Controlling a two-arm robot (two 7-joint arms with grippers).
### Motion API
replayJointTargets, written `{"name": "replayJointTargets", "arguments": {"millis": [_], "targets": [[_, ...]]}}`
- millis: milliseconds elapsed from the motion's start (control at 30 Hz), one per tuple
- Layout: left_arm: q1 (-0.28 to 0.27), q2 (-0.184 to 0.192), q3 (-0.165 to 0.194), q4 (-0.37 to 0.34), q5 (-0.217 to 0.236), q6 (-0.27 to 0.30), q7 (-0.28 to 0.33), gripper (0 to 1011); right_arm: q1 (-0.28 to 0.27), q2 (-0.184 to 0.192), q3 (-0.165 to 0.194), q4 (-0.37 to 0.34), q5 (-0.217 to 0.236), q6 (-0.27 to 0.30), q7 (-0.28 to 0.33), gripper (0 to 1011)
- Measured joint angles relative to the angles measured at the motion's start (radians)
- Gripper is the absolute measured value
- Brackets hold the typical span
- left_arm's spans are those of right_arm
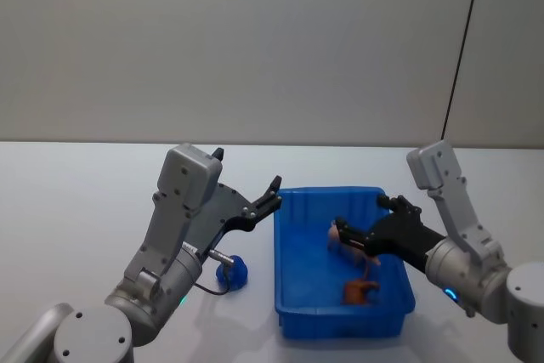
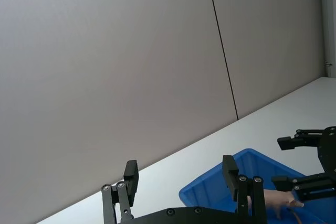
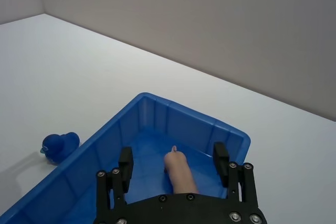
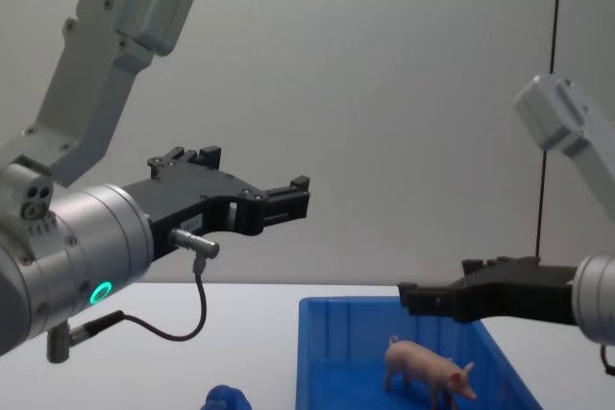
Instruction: Pick up the two dolls from the table and place them into the box.
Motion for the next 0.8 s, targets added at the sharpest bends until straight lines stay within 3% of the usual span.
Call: {"name": "replayJointTargets", "arguments": {"millis": [167, 800], "targets": [[0.0, 0.0, 0.0, 0.0, 0.0, 0.0, 0.0, 1002, -0.011, 0.016, 0.013, -0.011, 0.011, -0.017, 0.002, 1001], [0.0, 0.0, 0.0, 0.0, 0.0, 0.0, 0.0, 1001, -0.117, 0.122, 0.084, -0.097, 0.099, -0.082, 0.023, 1001]]}}
